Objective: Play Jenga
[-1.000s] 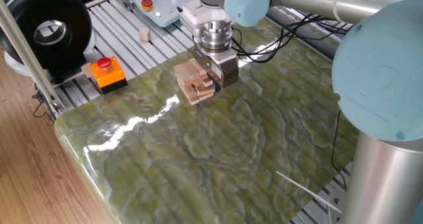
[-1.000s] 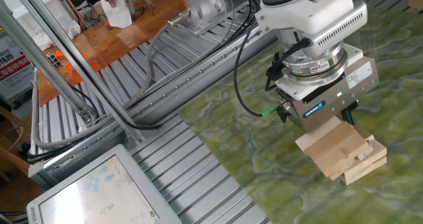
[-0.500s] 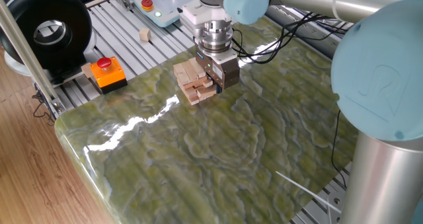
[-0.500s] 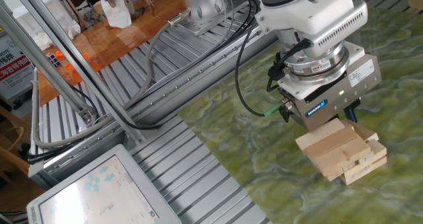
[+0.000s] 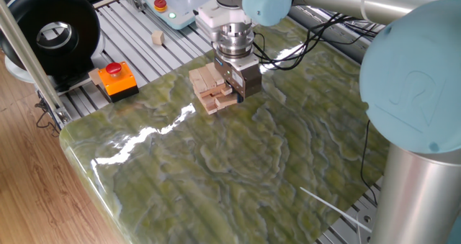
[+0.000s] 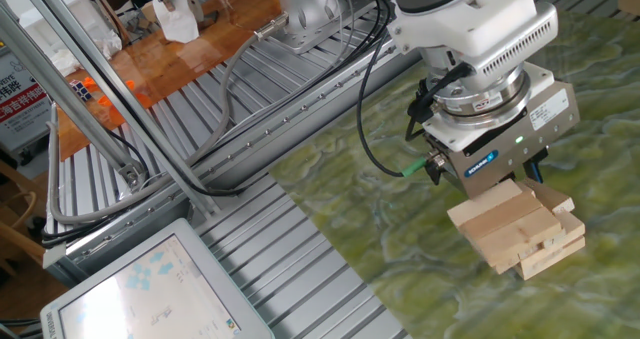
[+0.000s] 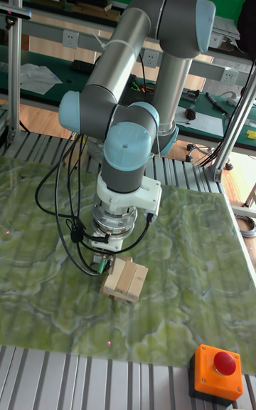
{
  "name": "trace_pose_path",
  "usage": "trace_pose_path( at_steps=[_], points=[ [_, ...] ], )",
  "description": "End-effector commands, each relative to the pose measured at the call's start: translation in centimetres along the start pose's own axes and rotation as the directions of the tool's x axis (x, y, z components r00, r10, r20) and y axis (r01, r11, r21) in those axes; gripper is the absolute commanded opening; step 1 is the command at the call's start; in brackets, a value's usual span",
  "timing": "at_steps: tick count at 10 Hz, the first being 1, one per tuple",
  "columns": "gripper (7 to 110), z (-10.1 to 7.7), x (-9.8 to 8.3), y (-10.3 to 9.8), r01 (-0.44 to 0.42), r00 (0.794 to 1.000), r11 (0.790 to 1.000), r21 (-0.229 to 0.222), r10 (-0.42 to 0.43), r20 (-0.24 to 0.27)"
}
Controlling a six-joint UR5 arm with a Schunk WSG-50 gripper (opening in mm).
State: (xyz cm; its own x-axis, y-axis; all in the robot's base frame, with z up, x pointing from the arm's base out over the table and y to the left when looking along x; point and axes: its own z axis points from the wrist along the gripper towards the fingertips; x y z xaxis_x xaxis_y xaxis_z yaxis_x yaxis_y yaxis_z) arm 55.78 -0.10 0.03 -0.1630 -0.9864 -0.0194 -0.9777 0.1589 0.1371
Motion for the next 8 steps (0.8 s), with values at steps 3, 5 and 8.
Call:
trace_pose_path(
  at_steps=[3,5,8],
  points=[
    [7,-0.09,-0.09,0.22,-0.012,1.0,1.0,-0.011,0.013,0.007],
    [7,-0.09,0.09,0.38,-0.015,1.0,1.0,-0.017,0.015,-0.001],
    [7,-0.06,0.44,1.17,-0.01,1.0,0.999,-0.049,0.009,-0.012]
  ],
)
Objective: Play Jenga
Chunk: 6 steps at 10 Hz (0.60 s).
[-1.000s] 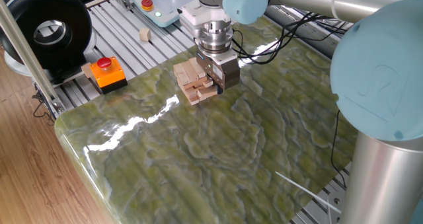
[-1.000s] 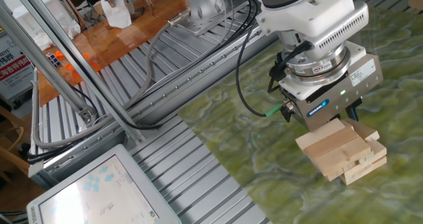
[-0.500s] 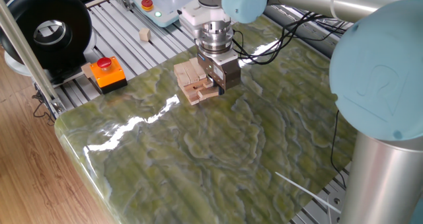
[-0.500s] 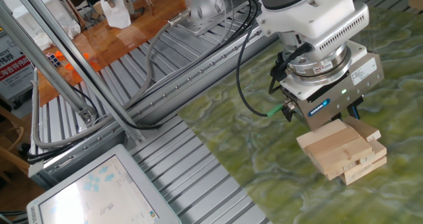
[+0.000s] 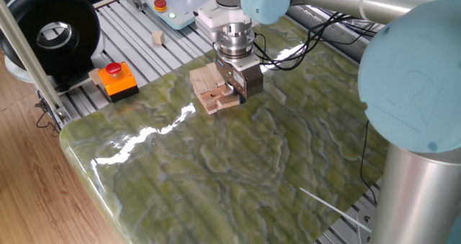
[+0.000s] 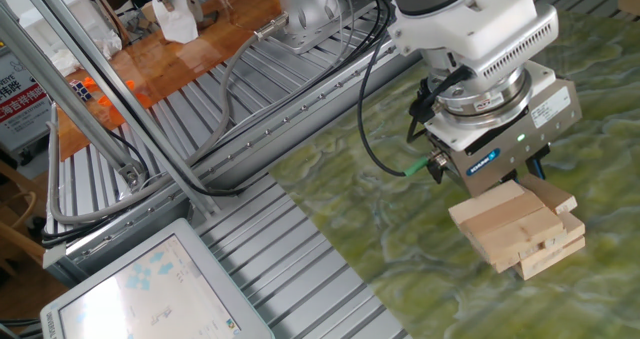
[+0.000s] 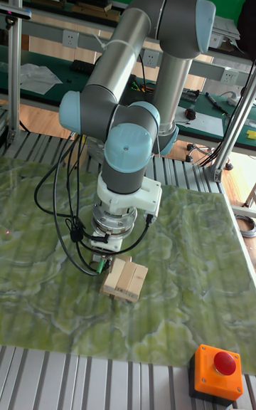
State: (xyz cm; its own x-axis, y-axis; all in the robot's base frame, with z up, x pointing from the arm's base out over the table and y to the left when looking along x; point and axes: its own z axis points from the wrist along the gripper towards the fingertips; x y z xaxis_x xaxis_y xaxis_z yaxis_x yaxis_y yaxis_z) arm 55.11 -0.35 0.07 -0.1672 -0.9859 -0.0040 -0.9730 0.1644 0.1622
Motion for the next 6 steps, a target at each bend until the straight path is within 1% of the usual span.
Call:
trace_pose_path(
  at_steps=[1,3,4,5,6],
  points=[
    [7,0.0,0.3,1.0,0.003,1.0,0.999,-0.042,-0.003,-0.001],
    [7,0.0,0.3,1.6,0.006,1.0,0.998,-0.069,-0.006,-0.001],
    [7,-0.1,0.2,2.4,0.008,1.0,0.995,-0.099,-0.008,0.005],
    [7,-0.1,0.1,2.8,0.014,1.0,0.993,-0.119,-0.013,0.011],
    [7,-0.1,0.3,3.0,0.025,1.0,0.991,-0.128,-0.024,0.013]
  ],
)
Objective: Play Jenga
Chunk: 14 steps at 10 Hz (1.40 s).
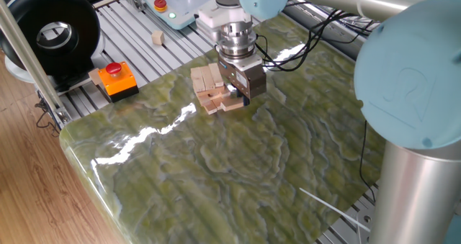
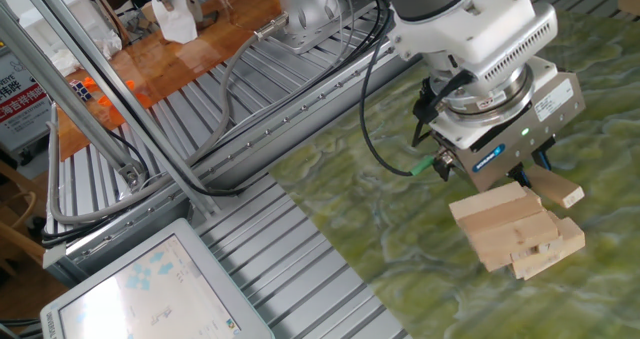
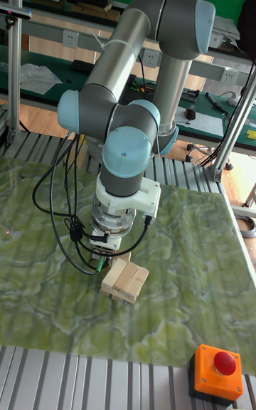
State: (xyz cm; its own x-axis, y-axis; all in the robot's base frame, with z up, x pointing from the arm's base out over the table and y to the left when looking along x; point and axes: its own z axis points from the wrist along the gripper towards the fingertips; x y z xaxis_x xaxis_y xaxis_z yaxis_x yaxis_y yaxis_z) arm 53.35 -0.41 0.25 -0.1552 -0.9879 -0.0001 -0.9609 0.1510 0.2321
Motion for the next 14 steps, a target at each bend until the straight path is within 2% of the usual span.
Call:
trace_pose_path(
  at_steps=[1,4,5,7,12,14],
  points=[
    [7,-0.1,0.0,1.3,0.019,1.0,0.998,-0.056,-0.018,0.018],
    [7,-0.1,0.0,1.2,0.023,1.0,0.998,-0.053,-0.022,0.017],
    [7,-0.1,0.1,1.7,0.024,1.0,0.997,-0.072,-0.023,0.016],
    [7,-0.2,-0.7,2.7,0.011,0.999,0.993,-0.114,-0.006,0.045],
    [7,0.0,-1.2,3.2,-0.01,0.998,0.991,-0.136,0.017,0.055],
    [7,-0.1,-1.3,4.1,-0.029,0.998,0.985,-0.17,0.039,0.053]
  ],
)
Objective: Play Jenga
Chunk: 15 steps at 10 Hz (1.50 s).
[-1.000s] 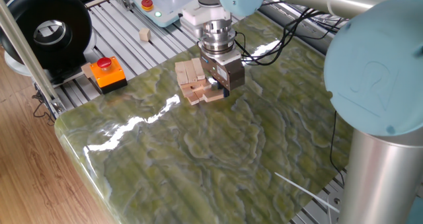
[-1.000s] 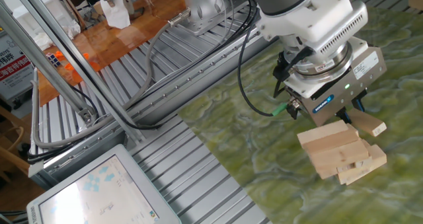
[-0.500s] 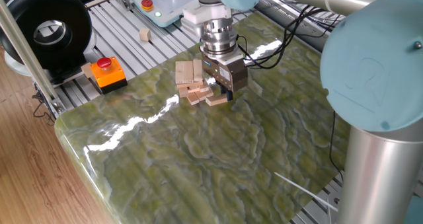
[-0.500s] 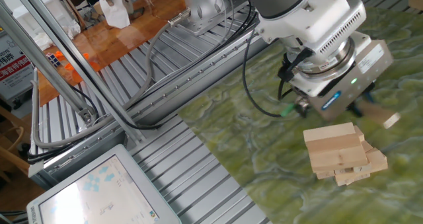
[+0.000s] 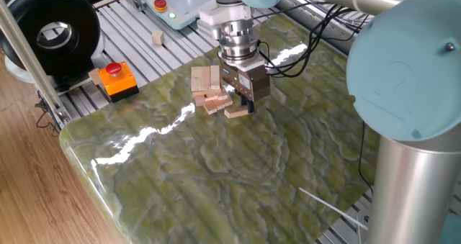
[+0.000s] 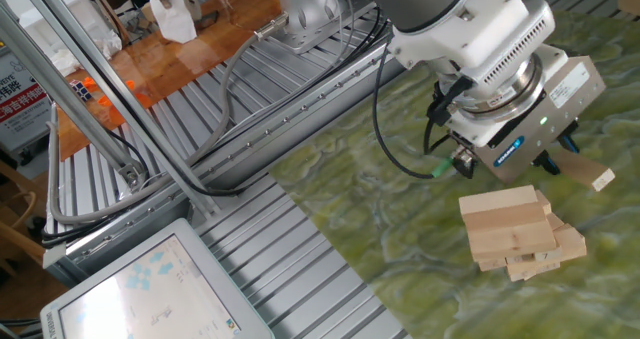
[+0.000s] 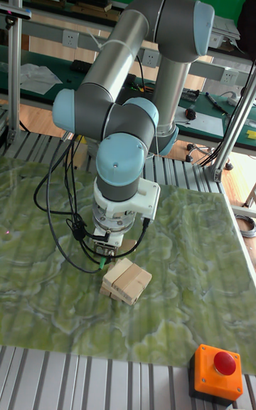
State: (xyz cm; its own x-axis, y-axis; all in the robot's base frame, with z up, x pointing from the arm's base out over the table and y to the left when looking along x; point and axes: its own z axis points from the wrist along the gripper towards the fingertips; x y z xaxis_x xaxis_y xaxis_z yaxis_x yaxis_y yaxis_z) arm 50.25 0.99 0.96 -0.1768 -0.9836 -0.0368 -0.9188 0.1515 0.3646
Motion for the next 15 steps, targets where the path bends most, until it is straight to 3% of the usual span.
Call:
trace_pose_path(
  at_steps=[1,6,10,11,13,15],
  points=[
    [7,-0.1,-0.3,1.3,-0.035,0.999,0.998,-0.054,0.035,0.012],
    [7,-0.6,1.6,2.9,-0.082,0.996,0.99,-0.116,0.076,-0.055],
    [7,-3.1,5.8,2.8,-0.136,0.981,0.985,-0.109,0.118,-0.157],
    [7,-3.5,6.4,1.5,-0.148,0.978,0.987,-0.065,0.136,-0.155],
    [7,-4.7,6.8,-1.3,-0.176,0.979,0.984,0.035,0.179,-0.097],
    [7,-6.0,7.7,-3.5,-0.204,0.976,0.974,0.101,0.211,-0.064]
  ],
)
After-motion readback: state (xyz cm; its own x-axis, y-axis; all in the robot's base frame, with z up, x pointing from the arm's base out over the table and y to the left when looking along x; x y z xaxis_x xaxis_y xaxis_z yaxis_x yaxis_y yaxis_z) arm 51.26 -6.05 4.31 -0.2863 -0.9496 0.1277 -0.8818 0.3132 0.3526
